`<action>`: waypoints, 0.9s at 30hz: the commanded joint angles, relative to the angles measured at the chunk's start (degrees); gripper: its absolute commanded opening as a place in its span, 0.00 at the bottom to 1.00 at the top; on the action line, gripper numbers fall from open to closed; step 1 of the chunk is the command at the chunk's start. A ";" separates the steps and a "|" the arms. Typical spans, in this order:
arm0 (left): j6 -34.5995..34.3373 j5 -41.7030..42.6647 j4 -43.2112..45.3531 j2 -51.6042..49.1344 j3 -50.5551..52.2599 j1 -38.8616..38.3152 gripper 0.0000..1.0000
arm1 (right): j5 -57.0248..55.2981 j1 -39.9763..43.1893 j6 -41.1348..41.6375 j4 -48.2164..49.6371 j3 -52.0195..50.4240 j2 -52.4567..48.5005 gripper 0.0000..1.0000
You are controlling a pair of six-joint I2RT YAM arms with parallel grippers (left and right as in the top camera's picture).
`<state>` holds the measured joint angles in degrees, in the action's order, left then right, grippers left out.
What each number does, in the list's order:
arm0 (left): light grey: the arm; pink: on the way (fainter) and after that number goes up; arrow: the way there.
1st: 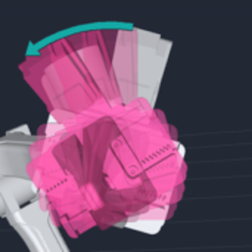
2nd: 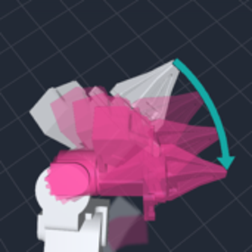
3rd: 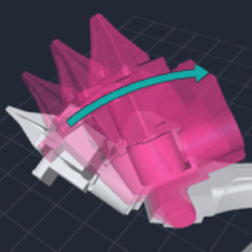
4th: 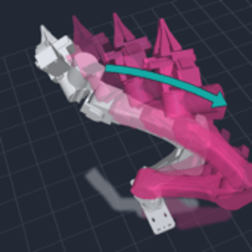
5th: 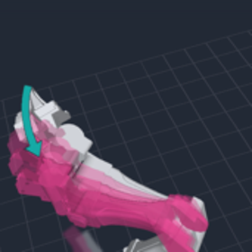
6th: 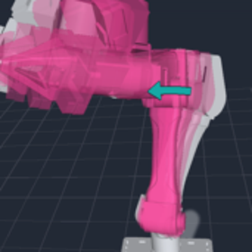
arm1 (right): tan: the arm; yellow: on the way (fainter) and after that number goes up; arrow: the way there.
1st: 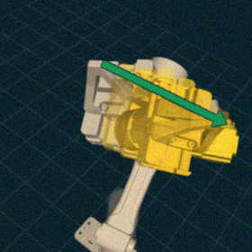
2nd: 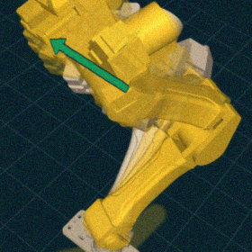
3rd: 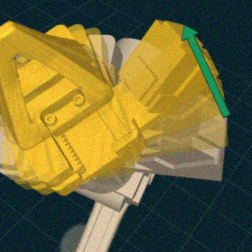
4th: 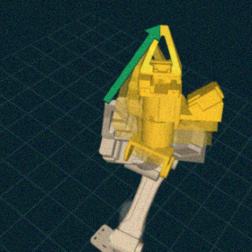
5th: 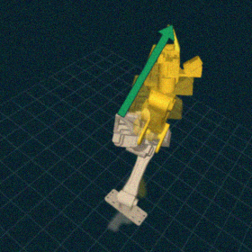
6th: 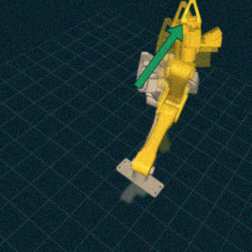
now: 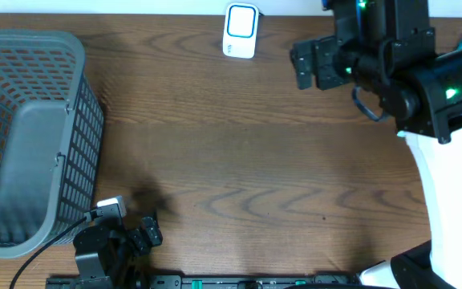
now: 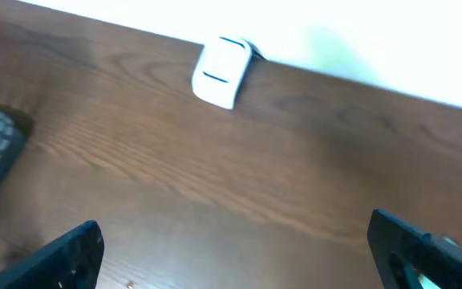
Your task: Scan the item barcode
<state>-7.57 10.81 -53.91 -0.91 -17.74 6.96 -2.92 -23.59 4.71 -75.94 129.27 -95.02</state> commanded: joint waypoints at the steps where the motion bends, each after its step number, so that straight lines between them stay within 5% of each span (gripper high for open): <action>1: -0.22 0.15 -1.79 0.24 0.50 0.04 0.98 | -0.17 -2.64 -2.73 1.03 0.37 3.54 0.99; 27: -0.22 0.15 -1.79 0.24 0.50 0.04 0.98 | -0.17 -5.44 -4.79 -3.63 0.37 16.09 0.99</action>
<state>-7.57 10.81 -53.89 -0.91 -17.72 6.96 -2.96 -28.71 0.75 -78.85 129.29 -79.70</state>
